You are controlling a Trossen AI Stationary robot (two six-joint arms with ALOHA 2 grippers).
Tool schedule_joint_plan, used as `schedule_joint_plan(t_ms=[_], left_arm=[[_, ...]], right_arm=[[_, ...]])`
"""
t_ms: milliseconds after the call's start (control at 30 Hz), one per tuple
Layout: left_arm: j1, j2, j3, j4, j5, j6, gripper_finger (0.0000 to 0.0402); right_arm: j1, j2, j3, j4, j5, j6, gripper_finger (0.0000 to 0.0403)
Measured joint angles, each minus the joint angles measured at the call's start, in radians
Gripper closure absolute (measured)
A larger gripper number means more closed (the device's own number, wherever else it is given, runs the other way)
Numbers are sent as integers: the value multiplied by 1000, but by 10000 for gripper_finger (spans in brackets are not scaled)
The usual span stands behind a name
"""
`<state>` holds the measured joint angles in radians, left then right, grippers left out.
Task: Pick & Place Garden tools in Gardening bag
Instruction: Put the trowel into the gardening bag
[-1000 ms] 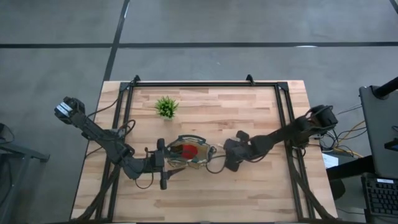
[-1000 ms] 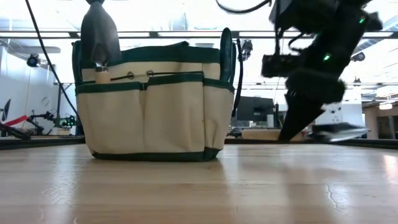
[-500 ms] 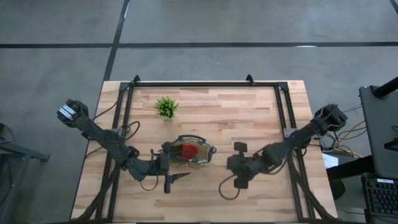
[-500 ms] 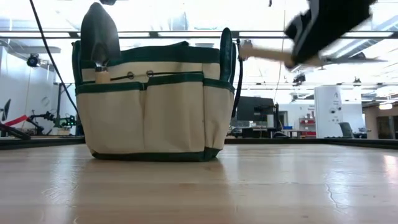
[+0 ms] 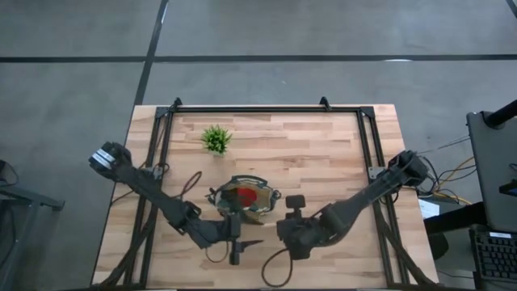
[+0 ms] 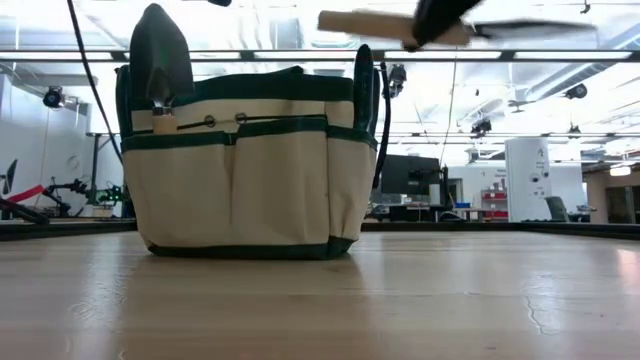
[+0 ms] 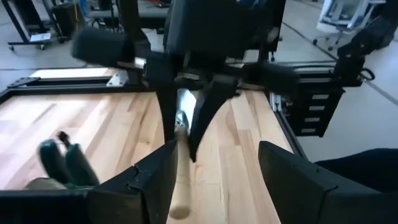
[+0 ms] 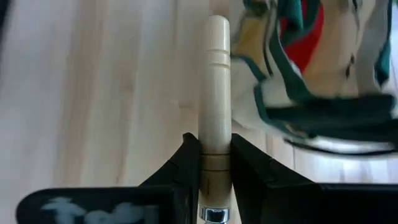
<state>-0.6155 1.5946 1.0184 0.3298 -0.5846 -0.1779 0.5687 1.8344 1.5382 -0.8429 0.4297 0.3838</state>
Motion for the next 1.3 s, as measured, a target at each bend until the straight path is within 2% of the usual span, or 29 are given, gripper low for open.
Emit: schedule_joint_plan(t_ms=[233,567,700,833,1100,1300], left_arm=[[2,68,51,-24,-1,-21,174],[20,75,69,-32,19,-163,175],[27,75,69,-33,34,-182,179],[31,75,69,-33,34,-184,205],[35,75,68,-69,77,-226,291],[38,76,66,-50,59,-206,316]], right_arm=[[55,18,79,-13,47,-66,349],[100,16,85,-13,198,-120,349],[101,23,85,-9,203,-131,349],[101,27,84,-7,203,-134,349],[101,27,86,8,229,-156,349],[101,26,83,14,232,-152,349]])
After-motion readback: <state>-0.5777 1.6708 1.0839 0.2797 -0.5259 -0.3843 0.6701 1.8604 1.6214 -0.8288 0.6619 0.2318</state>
